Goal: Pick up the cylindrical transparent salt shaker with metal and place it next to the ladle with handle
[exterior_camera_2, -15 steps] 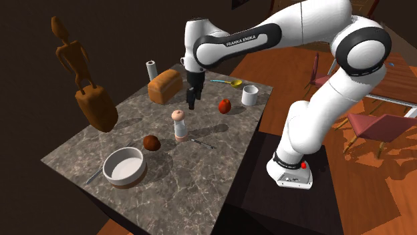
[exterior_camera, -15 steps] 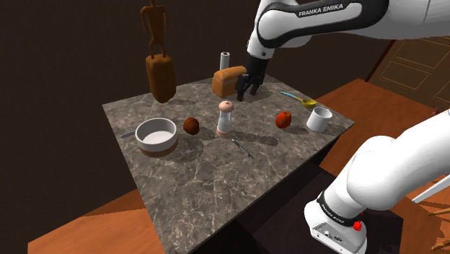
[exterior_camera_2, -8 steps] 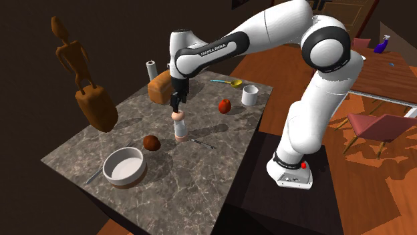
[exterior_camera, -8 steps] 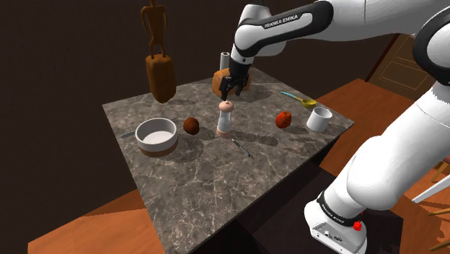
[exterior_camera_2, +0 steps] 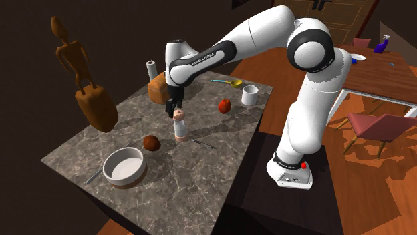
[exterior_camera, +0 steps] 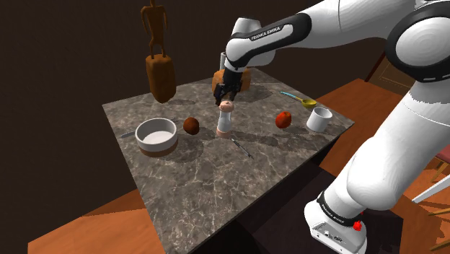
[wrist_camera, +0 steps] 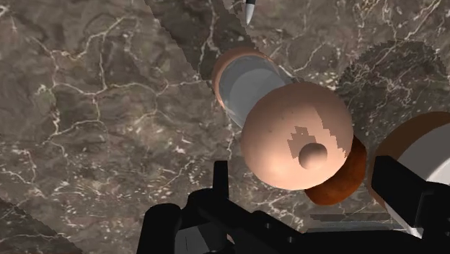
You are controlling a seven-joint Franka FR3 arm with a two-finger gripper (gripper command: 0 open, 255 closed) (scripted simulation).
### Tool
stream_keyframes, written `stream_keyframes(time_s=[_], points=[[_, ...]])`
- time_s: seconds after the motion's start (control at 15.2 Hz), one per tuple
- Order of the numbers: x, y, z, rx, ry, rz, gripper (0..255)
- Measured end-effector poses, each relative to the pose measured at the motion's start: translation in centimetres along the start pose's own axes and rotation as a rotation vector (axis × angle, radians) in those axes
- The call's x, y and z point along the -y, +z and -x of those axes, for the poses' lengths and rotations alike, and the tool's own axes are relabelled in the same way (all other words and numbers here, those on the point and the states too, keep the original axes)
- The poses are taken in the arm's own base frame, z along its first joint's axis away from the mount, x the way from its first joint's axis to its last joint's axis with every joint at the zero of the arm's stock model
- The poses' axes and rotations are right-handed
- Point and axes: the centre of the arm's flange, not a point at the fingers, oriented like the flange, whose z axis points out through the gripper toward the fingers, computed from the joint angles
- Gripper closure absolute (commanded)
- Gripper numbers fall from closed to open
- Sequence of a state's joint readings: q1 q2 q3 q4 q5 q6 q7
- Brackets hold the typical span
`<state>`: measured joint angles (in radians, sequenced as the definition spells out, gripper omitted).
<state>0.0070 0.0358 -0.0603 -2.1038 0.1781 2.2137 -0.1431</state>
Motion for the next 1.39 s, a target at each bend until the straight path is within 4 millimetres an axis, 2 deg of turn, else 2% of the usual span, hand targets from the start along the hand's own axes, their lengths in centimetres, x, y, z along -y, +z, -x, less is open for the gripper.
stream_keyframes(time_s=[0.13, 0.53, 0.59, 1.25, 1.39], points=[[-0.01, 1.05, 0.08, 0.000, 0.000, 0.000, 0], [-0.04, 1.42, 0.09, 0.000, 0.000, 0.000, 0], [-0.04, 1.42, 0.09, 0.000, 0.000, 0.000, 255], [-0.02, 1.40, 0.08, -0.001, 0.000, 0.000, 255], [0.07, 0.81, 0.05, 0.000, 0.000, 0.000, 255]])
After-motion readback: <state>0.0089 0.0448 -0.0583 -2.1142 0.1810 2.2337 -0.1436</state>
